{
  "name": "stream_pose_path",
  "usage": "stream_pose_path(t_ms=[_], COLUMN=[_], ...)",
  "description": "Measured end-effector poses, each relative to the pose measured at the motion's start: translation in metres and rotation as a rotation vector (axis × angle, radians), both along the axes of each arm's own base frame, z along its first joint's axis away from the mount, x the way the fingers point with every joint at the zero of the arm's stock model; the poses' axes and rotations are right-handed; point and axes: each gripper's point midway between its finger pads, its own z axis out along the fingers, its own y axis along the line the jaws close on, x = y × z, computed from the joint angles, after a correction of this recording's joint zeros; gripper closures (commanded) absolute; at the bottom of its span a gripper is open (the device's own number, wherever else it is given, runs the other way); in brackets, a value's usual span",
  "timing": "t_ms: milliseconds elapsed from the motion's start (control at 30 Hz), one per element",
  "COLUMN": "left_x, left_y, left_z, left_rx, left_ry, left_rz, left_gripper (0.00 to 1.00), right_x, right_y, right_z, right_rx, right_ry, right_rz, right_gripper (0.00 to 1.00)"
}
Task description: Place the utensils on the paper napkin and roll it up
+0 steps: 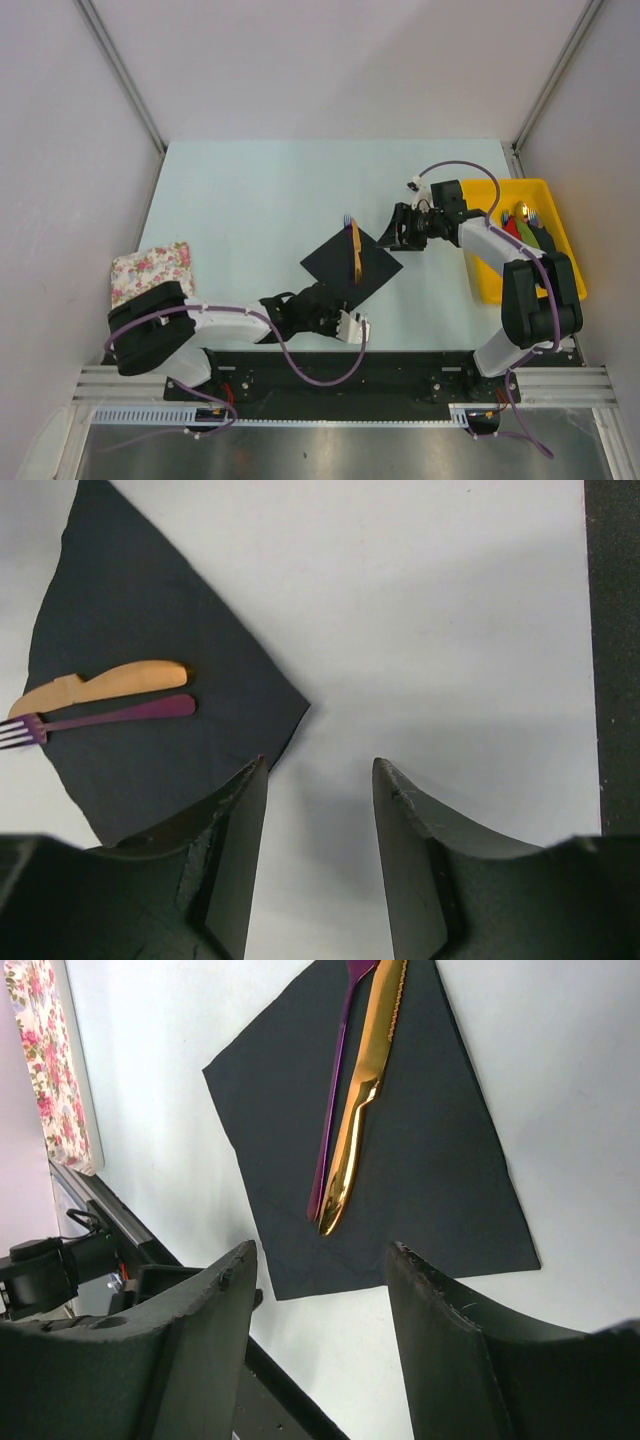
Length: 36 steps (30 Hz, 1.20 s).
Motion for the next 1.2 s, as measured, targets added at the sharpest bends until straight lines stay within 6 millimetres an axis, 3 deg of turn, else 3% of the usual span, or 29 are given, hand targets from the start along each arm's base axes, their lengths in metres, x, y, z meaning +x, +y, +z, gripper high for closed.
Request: stream_pose_path(t_ms=[200,300,433,633,933,1200], left_x=[0.005,0.011,0.014,0.021,0.053,0.073], left_y=[-0.018,-0.027,-0.031,-0.032,-0.046,-0.044], left_z=[-0.007,-0.007,-0.009,-0.006,0.026,0.029], left_rx=[-0.012,-0.029,-0.036,-0.05,-0.138,-0.153], left_ry=[-0.023,-0.037,-0.043,-0.04,-0.042,-0.021], left_rz=[-0.018,-0.011,-0.005,0.019,0.097,0.14], left_gripper=[0.52,0.6,0.79,0.96,1.0,1.0], right_x=[-0.001,-0.001,-0.001,-0.002,-0.003,-0.004], right_y=[0.0,-0.001,-0.001,-0.002,-0.002,0.0], right_z=[-0.001,-0.001,-0.001,-0.003,-0.008,-0.009], right_rx=[-0.004,-0.005,-0.006,-0.008,-0.009,-0.001], right_ry=[-0.001,0.0,0.0,0.005,0.023,0.032], right_rz=[0.006,0.006,0.007,0.009,0.011,0.018], right_gripper=[0.38,0.38,0.37,0.37,0.36,0.37])
